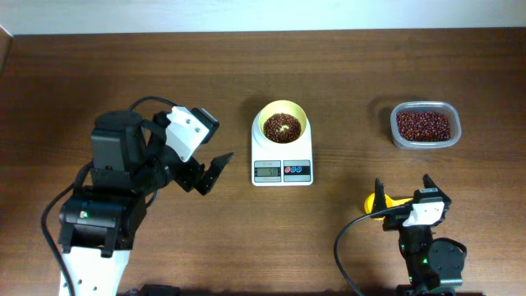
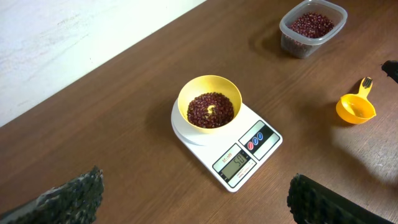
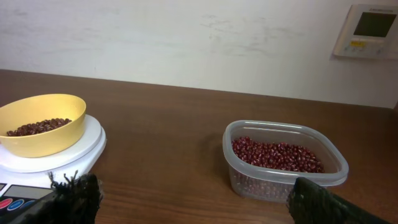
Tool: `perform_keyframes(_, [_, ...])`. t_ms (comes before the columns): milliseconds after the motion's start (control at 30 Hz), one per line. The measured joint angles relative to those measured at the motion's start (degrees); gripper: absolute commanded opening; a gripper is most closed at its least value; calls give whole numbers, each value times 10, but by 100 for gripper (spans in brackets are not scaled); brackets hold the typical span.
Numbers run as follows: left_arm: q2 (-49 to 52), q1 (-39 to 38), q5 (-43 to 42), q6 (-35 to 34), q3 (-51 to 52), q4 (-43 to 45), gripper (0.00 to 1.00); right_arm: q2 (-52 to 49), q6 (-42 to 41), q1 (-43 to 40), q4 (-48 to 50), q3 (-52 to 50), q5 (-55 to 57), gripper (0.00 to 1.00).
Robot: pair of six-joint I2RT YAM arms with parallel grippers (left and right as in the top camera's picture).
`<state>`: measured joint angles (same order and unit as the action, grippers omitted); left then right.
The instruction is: Scoop item into bowl and weigh 50g on scale
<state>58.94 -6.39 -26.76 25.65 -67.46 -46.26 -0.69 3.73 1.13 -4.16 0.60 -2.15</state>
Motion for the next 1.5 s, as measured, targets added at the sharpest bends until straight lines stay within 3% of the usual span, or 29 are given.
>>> perform_keyframes(600, [-9,0,0,0,0,-3,99,0,0,0,0,0,0,99])
perform_keyframes(900, [-53,-29,3,-2,9,-83,99,0,0,0,0,0,0,99])
perform_keyframes(1000, [-160,-50,2,-4,95,-52,99,1,0,0,0,0,0,99])
perform_keyframes(1100, [-320,-13,28,-88,246,62,99,0,0,0,0,0,0,99])
perform_keyframes(1233, [-490,26,47,-160,395,121,99,1,0,0,0,0,0,99])
perform_keyframes(1333, [-574,32,69,-195,479,186,99,1,0,0,0,0,0,99])
perform_keyframes(1500, [-581,32,107,-226,559,301,99,1,0,0,0,0,0,99])
